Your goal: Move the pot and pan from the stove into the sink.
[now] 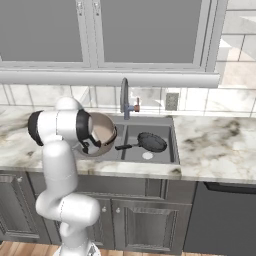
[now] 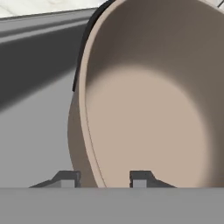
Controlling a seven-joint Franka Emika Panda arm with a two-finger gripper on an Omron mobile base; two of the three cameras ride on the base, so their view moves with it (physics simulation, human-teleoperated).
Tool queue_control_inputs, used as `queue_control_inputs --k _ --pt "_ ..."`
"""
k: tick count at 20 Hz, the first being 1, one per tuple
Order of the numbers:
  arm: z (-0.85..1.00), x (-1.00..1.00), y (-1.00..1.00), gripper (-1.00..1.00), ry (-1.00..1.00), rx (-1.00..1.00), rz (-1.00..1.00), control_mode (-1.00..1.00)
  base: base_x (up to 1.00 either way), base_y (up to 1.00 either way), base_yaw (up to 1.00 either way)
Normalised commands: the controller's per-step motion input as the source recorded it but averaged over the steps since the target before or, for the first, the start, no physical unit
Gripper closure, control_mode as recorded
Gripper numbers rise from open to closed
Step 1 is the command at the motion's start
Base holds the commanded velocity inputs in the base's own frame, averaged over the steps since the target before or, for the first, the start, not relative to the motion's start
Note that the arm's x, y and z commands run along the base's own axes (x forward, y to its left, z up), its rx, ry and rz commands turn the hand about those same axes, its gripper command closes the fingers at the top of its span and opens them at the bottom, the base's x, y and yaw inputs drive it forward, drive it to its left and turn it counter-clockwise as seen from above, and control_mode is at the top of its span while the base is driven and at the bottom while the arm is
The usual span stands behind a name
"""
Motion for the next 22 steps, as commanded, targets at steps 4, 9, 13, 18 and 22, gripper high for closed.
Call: queue_control_inputs --k 4,9,13,18,22 --pt "0.0 -0.09 -0.02 1.0 -0.01 0.0 0.0 -1.0 0.0 0.0 0.0" --pt "-0.07 0.2 0.01 1.0 0.0 0.0 -0.02 -1.0 0.0 0.0 0.0" --pt "-0.19 0.44 0.04 1.0 0.0 0.0 -0.05 -1.0 0.0 0.0 0.0" --pt "-0.2 0.42 0.01 1.0 0.0 0.0 -0.04 -1.0 0.0 0.0 0.0" --pt "-0.25 0.32 0.06 1.0 0.0 0.0 -0.04 -1.0 0.0 0.0 0.0"
